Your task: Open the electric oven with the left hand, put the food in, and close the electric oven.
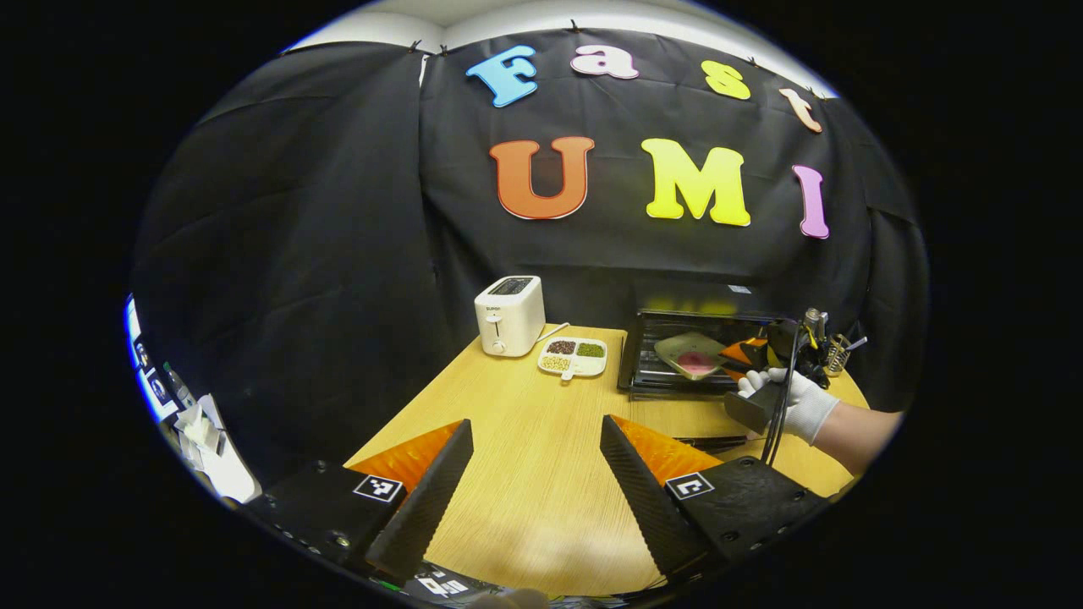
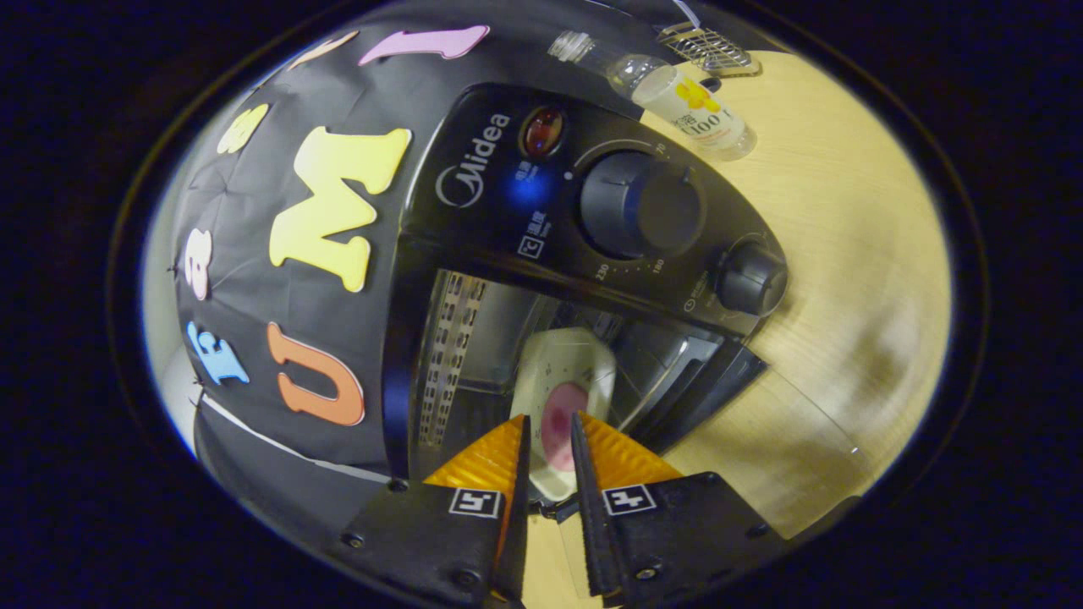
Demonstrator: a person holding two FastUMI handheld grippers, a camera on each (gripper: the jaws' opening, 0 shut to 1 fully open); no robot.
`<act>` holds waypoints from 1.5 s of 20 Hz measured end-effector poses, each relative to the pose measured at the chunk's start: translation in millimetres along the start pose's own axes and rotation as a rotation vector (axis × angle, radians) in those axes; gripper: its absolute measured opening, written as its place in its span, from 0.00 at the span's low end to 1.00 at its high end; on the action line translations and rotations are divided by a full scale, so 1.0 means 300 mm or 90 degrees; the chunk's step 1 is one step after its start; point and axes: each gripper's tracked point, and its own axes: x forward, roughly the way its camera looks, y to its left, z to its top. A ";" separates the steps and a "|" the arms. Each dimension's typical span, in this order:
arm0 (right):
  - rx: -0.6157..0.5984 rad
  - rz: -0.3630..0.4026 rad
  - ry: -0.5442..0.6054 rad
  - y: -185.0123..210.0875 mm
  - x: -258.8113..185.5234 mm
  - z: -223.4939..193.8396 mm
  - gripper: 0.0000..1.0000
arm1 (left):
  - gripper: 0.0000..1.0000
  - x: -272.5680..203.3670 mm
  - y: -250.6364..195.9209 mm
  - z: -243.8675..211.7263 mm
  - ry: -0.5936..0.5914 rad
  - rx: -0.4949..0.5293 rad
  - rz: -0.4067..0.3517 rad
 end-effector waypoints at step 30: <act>-0.759 -0.046 -0.069 -0.067 -1.399 0.539 1.00 | 0.97 -0.078 -0.665 -0.133 -0.015 0.060 -0.105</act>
